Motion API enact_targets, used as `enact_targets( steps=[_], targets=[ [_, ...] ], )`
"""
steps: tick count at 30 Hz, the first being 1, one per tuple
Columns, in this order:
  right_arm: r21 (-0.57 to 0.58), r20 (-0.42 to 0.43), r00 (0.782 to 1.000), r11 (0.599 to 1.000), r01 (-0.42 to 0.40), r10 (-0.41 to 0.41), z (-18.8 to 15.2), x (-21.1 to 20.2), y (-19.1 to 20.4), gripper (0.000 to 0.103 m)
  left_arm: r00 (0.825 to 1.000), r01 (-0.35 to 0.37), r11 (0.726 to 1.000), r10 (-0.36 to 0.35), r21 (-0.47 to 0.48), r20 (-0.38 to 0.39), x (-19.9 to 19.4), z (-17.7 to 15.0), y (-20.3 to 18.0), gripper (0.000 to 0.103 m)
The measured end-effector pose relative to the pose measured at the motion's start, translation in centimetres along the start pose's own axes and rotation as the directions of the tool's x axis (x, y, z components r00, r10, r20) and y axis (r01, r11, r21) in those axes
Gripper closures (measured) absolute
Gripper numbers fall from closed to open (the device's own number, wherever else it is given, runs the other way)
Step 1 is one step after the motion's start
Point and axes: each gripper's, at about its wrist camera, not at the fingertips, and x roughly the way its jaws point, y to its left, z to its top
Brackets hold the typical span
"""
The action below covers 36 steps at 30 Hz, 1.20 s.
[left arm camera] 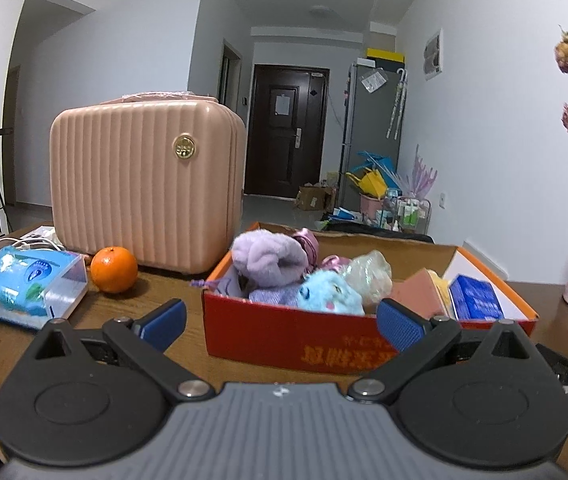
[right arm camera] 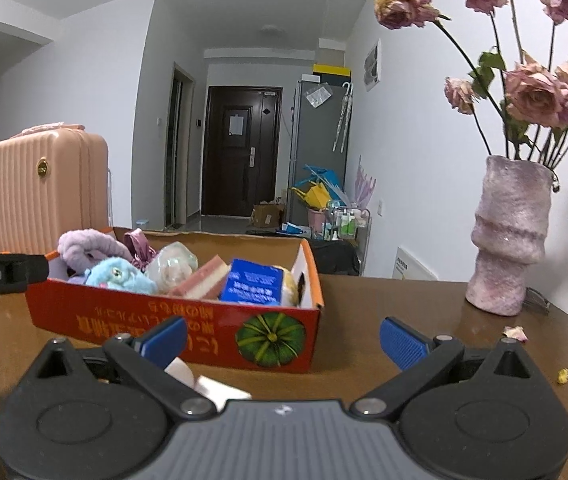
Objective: Organize soft objects
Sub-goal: 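Grasp the white cylindrical sponge with the left gripper while the right gripper approaches the wedge sponge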
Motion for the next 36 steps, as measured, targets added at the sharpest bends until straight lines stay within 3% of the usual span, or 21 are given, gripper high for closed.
enact_targets(
  steps=[10,17,32,36],
  targets=[
    [-0.008,-0.038,0.999,1.000,0.003,-0.003,-1.3,-1.8,-2.2,0.000,0.999,0.035,0.999,-0.033,0.036,-0.037,-2.1,-1.6,-1.5,0.000],
    [0.011,-0.069,0.997,1.000,0.026,-0.025,-1.7,-1.5,-4.8,0.000,0.991,0.116,0.987,-0.107,0.111,-0.084,-2.3,-3.1,-4.0,0.000],
    [0.075,-0.119,0.991,0.994,0.075,-0.066,-2.0,0.4,-9.1,0.000,0.965,0.198,0.967,-0.164,0.161,-0.207,1.2,-4.1,-8.7,0.000],
    [0.072,-0.123,0.990,0.995,0.072,-0.063,-2.1,0.5,-9.0,0.000,0.963,0.205,0.963,-0.166,0.174,-0.214,1.9,-4.1,-9.4,0.007]
  ],
)
